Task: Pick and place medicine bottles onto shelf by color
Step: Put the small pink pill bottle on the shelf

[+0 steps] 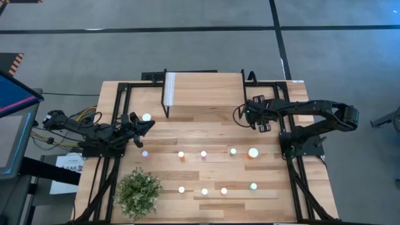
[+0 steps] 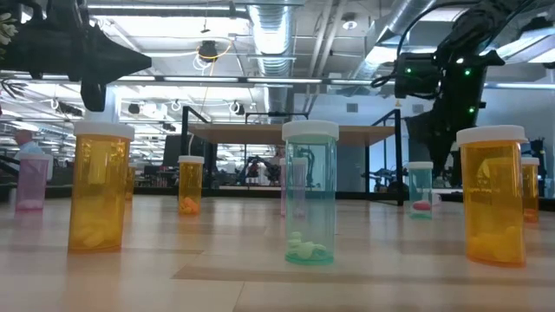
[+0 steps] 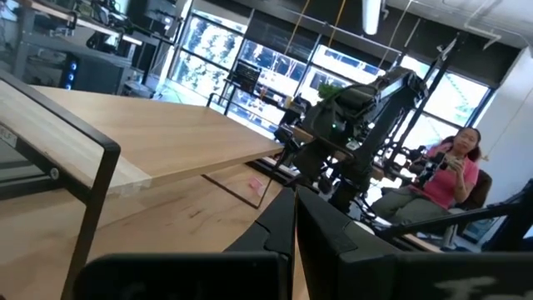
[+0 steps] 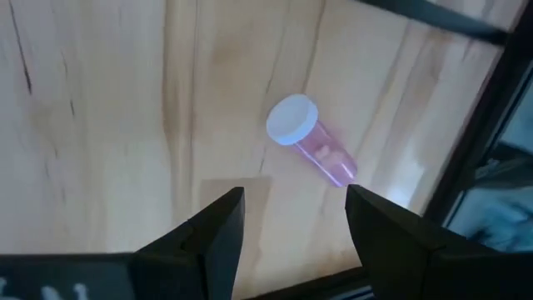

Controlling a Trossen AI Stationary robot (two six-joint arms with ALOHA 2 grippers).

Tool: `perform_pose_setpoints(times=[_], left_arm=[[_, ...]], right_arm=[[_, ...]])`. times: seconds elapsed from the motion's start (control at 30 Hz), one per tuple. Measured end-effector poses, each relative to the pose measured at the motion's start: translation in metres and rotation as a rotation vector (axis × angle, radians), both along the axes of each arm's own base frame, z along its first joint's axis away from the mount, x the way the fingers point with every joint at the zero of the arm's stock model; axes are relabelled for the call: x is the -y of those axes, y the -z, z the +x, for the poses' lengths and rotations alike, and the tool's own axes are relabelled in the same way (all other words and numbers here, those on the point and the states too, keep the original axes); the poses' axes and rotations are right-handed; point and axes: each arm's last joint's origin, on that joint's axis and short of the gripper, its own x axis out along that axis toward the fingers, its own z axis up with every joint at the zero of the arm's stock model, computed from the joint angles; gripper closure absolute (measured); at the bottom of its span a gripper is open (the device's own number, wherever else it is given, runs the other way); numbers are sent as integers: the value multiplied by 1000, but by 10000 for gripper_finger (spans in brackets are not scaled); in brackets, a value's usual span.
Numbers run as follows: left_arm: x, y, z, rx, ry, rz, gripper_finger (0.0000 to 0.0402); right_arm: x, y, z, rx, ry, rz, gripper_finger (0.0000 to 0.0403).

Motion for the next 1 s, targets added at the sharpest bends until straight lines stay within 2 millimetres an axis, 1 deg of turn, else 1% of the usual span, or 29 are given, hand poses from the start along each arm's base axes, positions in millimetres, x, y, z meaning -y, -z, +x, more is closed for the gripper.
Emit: perform_pose_setpoints(times=[0.17,0.27,0.37,0.5,0.77,1.0], left_arm=[[0,0,0,0,4,0,401],[0,0,0,1,4,-1,401],[0,0,0,-1,5,-1,401],[0,1,0,-9,5,2,401],[0,2,0,-18,5,-2,401],[0,2,0,-12,7,-15,401]], right_arm=[[6,-1,2,-7,-82,-19,172],[11,-1,3,13,-113,-2,172],[13,3,1,18,-150,14,172],[18,8,-2,21,-158,6,172],[25,8,-6,22,-165,24,172],[37,22,-4,-3,-145,44,172]])
